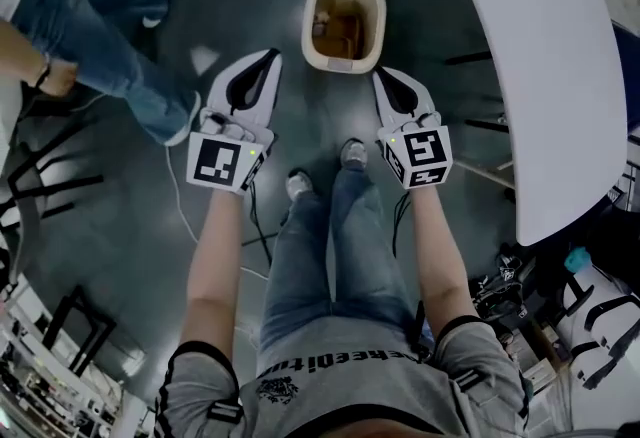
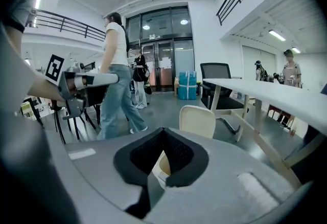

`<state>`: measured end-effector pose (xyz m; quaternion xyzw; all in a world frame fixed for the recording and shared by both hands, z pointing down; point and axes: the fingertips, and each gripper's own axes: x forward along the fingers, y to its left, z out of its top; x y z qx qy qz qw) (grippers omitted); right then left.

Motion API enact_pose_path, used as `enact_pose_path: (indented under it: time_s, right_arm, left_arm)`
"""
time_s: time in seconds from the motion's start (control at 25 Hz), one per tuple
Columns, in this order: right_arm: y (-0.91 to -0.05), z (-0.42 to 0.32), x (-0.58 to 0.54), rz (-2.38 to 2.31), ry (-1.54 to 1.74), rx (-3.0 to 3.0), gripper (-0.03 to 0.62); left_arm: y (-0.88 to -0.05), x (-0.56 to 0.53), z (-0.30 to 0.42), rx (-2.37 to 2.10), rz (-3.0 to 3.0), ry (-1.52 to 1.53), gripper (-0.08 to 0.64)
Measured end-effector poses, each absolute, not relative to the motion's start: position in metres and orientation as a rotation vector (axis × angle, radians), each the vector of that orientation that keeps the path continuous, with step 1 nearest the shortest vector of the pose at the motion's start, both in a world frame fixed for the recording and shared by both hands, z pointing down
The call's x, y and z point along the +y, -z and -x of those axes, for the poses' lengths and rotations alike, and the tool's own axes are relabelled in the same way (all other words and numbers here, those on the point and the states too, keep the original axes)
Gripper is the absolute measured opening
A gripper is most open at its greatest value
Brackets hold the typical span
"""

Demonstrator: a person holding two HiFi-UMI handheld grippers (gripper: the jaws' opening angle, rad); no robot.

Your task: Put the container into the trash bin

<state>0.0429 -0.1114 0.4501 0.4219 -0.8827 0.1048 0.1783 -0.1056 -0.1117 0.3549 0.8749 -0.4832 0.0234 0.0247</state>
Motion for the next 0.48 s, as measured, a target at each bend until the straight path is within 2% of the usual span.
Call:
enact_pose_path:
  time_s: [0.48]
  right_arm:
    - [-0.356, -0.054, -0.049, -1.347, -0.243, -2.519, 0.002]
  left_arm:
    - [-0.286, -0.073, 0.099, -1.445, -2.768, -0.066, 0.005]
